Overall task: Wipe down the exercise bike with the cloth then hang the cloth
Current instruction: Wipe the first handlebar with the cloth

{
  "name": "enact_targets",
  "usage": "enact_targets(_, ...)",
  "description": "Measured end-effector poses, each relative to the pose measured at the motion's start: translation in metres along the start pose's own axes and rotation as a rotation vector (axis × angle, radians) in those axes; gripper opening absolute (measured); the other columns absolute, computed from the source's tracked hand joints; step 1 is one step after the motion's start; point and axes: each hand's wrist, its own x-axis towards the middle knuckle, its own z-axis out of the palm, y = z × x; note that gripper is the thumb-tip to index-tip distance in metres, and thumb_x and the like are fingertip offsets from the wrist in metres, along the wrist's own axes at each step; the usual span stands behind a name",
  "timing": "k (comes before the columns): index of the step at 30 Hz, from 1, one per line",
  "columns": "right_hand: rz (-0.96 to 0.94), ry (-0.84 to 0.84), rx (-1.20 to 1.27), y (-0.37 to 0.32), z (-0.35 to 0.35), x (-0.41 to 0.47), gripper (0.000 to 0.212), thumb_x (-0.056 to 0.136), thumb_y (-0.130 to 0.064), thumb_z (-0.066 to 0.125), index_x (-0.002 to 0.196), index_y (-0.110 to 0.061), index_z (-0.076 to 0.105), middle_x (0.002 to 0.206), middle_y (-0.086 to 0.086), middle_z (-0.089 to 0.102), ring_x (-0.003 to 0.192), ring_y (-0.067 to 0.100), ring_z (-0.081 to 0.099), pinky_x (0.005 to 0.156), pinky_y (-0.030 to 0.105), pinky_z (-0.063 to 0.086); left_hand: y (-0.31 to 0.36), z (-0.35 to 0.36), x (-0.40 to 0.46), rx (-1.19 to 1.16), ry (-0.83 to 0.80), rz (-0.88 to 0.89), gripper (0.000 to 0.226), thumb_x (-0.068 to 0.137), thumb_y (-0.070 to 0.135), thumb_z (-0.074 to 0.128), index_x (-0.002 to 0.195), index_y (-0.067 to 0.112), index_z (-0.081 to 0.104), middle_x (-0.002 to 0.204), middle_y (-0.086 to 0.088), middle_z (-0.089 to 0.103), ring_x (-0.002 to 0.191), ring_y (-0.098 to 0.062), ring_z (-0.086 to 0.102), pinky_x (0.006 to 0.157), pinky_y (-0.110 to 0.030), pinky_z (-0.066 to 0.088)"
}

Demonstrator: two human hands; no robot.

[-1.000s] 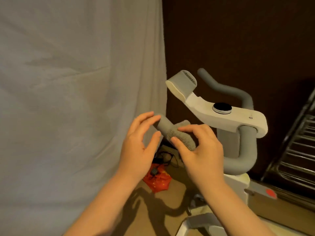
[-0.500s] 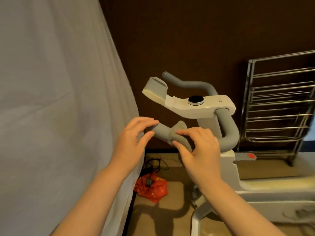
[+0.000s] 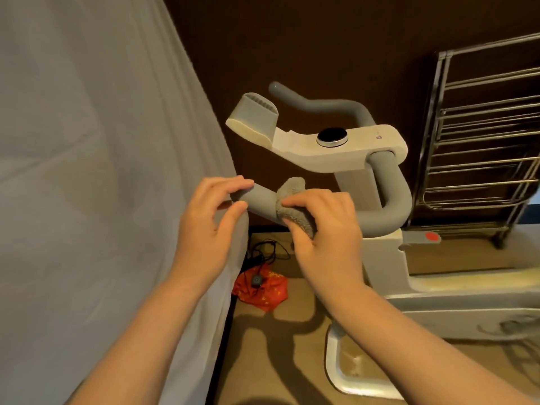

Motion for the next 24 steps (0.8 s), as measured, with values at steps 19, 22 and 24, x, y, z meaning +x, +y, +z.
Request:
enact_targets(19, 0.761, 0.757, 0.558, -0.066, 0.075, -0.028, 0.027, 0.085, -0.019, 0.072, 0.091, -0.030, 0.048, 0.103, 0.005, 0.055, 0.091, 0.009, 0.056, 0.079, 0.021, 0.046, -0.035, -0.021, 0.024, -0.130, -0.236, 0.246, 0.028, 0.091, 0.023, 0.060, 0.119, 0.029, 0.061, 0.113, 0.016, 0.051, 0.111, -0.014, 0.053, 0.090, -0.032, 0.051)
enact_targets(22, 0.952, 0.989, 0.719, -0.068, 0.083, -0.023, 0.023, 0.088, -0.022, 0.069, 0.087, -0.025, 0.046, 0.092, 0.002, 0.058, 0.082, 0.014, 0.058, 0.073, 0.030, 0.048, -0.039, -0.021, 0.025, -0.143, -0.246, 0.289, 0.029, 0.091, 0.024, 0.059, 0.120, 0.030, 0.061, 0.113, 0.019, 0.050, 0.110, -0.013, 0.052, 0.089, -0.024, 0.048)
enact_targets(24, 0.902, 0.922, 0.872, -0.082, 0.095, -0.021, 0.017, 0.088, -0.019, 0.067, 0.093, -0.021, 0.051, 0.096, 0.002, 0.065, 0.089, 0.013, 0.065, 0.077, 0.030, 0.053, -0.042, -0.021, 0.027, -0.144, -0.263, 0.304, 0.029, 0.091, 0.026, 0.059, 0.120, 0.029, 0.061, 0.113, 0.019, 0.049, 0.109, -0.013, 0.052, 0.088, -0.025, 0.049)
